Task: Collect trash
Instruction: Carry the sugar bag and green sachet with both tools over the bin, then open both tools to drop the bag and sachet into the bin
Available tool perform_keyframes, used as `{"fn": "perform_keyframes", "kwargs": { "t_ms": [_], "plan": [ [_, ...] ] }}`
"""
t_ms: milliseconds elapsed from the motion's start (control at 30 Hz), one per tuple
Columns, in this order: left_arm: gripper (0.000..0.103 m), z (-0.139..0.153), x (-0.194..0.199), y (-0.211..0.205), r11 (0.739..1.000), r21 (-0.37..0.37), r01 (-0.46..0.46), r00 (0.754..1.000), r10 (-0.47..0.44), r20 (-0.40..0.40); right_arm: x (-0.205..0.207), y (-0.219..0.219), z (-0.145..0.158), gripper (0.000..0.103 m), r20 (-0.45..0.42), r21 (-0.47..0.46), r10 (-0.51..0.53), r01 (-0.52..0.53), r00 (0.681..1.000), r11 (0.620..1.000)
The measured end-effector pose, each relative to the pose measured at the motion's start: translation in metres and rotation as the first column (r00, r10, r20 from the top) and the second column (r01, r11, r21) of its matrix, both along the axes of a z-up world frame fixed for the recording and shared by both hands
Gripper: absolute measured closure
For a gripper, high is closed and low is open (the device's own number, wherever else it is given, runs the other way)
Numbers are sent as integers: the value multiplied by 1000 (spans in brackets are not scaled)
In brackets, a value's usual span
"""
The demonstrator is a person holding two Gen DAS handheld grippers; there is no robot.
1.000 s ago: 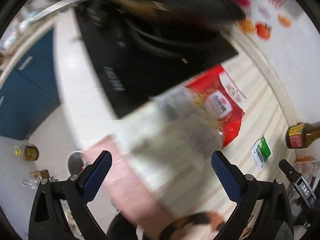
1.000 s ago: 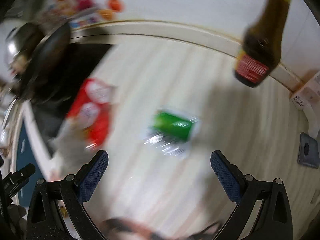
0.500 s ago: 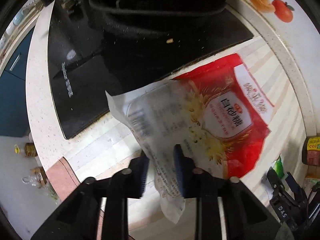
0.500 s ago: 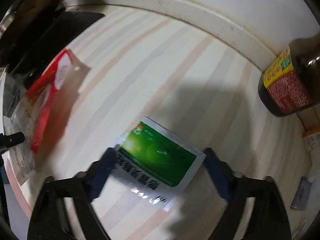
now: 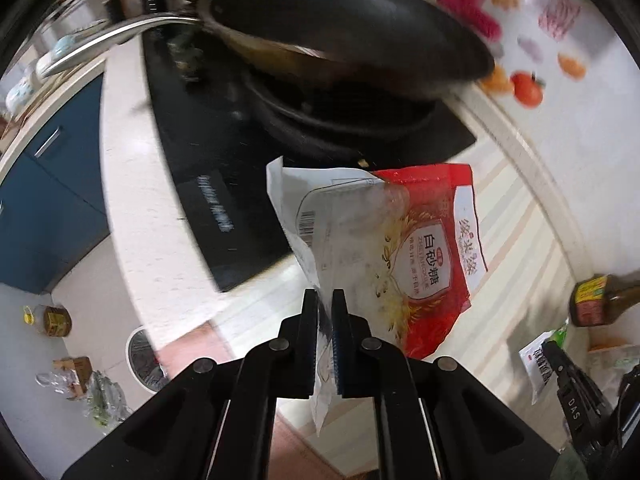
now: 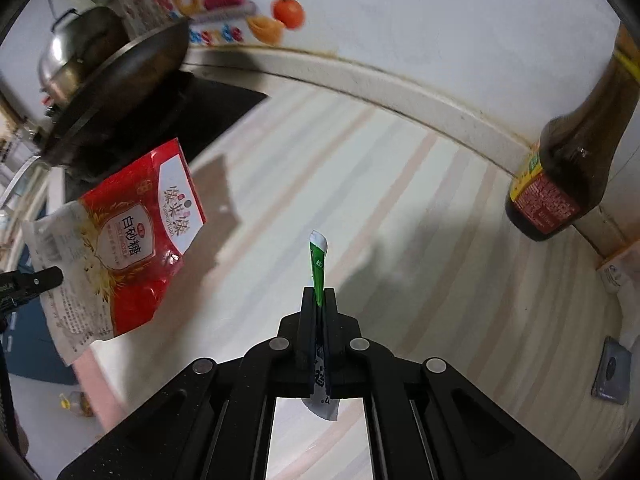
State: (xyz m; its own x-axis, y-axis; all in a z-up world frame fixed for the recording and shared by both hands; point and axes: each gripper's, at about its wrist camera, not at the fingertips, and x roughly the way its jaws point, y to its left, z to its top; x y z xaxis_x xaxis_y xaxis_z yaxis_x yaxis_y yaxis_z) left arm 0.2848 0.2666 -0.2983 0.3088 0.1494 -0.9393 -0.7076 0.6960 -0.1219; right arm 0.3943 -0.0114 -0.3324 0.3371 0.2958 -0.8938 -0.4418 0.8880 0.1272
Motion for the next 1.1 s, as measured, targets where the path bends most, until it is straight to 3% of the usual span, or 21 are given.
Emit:
{"fn": "perform_keyframes", "kwargs": {
  "t_ms": [200,300,433,567,633,767,900,1100],
  "plan": [
    [99,32,-85,36,996,18,-85,994,84,71,-48,45,37,101,6,76,102,-102,995,992],
    [99,43,-158,61,986,24,-167,982,164,93,-90,81,44,101,-9,117,183,-181,983,977],
    [99,36,-250,90,959,40,-280,958,276,81,-167,145,42,101,-41,143,326,-317,944,937],
    [99,-4,-350,119,914,62,-400,916,401,11,-261,219,11,101,-94,134,481,-467,872,874],
    [99,-32,-392,137,892,80,-445,892,449,-44,-301,251,-17,101,-120,116,535,-524,836,844],
    [99,-126,-463,173,850,79,-521,832,526,-175,-370,309,-115,101,-216,77,596,-595,773,800],
    [99,-259,-511,199,818,32,-575,773,555,-306,-417,356,-249,101,-358,52,588,-613,726,789],
    [98,-462,-535,224,799,-52,-599,730,518,-445,-458,405,-438,101,-493,19,565,-641,662,767]
  ]
}}
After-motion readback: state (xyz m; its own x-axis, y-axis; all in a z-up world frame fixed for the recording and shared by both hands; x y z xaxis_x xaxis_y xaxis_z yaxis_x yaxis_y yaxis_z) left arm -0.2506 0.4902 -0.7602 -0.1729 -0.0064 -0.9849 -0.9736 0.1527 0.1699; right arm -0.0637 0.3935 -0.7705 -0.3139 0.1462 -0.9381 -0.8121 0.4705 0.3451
